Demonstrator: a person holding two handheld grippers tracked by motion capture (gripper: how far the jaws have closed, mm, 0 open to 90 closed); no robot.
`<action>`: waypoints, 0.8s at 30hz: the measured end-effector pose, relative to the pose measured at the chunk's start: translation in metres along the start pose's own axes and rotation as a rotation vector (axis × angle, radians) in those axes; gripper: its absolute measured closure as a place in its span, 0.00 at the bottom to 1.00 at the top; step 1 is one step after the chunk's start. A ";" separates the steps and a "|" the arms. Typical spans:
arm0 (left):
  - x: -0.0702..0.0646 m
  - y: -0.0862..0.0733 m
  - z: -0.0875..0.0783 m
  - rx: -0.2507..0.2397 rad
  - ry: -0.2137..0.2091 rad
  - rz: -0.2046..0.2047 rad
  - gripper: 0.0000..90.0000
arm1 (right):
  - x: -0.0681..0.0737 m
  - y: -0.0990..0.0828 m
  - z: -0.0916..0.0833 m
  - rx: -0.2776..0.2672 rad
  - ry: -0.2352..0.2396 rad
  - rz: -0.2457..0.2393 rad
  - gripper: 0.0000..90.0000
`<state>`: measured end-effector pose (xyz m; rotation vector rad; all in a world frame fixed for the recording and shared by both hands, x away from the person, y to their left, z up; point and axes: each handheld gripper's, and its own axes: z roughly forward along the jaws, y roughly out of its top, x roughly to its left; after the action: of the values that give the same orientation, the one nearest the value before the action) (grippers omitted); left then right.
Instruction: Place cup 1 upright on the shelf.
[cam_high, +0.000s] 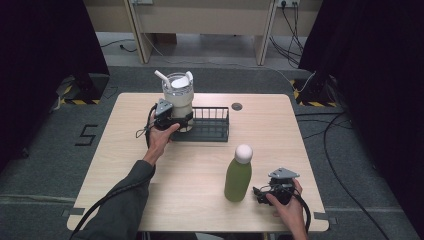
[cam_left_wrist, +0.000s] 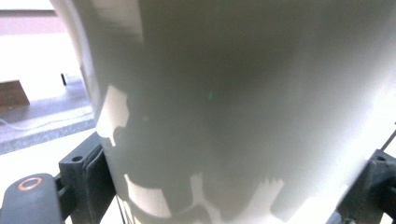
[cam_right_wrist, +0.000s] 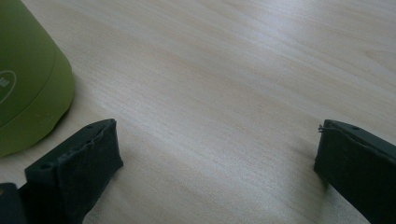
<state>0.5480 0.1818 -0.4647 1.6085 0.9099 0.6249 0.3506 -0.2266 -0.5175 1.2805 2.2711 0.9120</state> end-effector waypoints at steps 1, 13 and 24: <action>0.000 0.000 0.000 -0.001 0.000 0.001 0.12 | 0.000 0.000 0.000 -0.002 -0.001 0.001 0.00; -0.006 -0.003 0.000 -0.031 0.000 0.000 0.12 | 0.000 0.000 0.000 -0.003 0.000 -0.002 0.00; -0.006 -0.006 0.000 -0.050 0.000 -0.002 0.11 | 0.000 0.000 0.000 -0.004 0.001 -0.001 0.00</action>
<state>0.5433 0.1775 -0.4696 1.5626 0.8892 0.6413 0.3505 -0.2263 -0.5178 1.2776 2.2695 0.9161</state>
